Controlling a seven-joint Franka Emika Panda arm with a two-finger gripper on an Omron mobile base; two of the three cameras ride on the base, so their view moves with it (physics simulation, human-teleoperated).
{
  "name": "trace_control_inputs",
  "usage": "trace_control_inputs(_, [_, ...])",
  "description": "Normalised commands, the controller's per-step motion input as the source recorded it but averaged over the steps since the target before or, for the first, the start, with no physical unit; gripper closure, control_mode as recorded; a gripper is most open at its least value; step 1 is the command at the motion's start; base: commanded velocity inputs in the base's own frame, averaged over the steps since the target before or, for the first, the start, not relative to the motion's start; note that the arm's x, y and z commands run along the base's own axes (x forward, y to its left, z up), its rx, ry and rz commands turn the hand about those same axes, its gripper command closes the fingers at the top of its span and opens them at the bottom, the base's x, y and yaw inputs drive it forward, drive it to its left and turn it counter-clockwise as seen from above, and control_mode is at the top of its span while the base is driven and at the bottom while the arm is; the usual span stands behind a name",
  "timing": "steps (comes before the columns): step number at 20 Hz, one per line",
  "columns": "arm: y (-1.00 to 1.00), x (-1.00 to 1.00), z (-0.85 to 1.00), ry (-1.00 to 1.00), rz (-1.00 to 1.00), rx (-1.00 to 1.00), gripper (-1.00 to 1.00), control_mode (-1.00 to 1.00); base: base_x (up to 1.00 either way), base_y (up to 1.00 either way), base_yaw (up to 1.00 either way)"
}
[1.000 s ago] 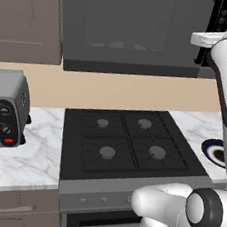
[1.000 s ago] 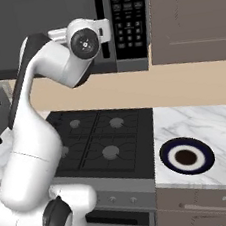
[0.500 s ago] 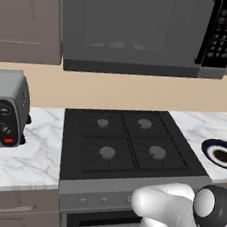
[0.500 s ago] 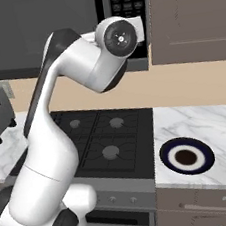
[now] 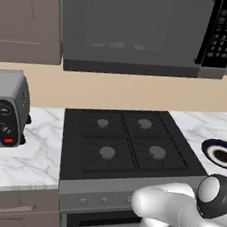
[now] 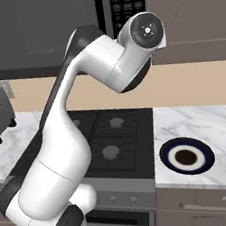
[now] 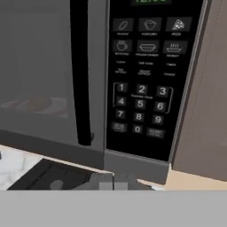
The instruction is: Pick the sweet potato from the counter and place it in the microwave. Then turn on the microwave.
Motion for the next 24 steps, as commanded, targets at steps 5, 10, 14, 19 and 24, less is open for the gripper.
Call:
trace_control_inputs(5, [0.00, 0.06, -0.26, 0.06, -0.07, 0.01, 1.00, -1.00, 0.00, 0.00, 0.00])
trace_control_inputs(10, [0.00, 0.26, -0.14, 0.05, -0.13, 0.02, 1.00, -1.00, 0.00, 0.00, 0.00])
trace_control_inputs(14, [0.00, 0.35, -0.01, 0.05, -0.12, 0.04, 1.00, -1.00, 0.00, 0.00, 0.00])
trace_control_inputs(19, [0.00, 0.23, 0.00, 0.06, -0.04, 0.06, 1.00, -1.00, 0.00, 0.00, 0.00])
trace_control_inputs(24, [-0.03, 0.24, 0.00, 0.02, 0.00, 0.04, 1.00, -1.00, 0.00, 0.00, 0.00])
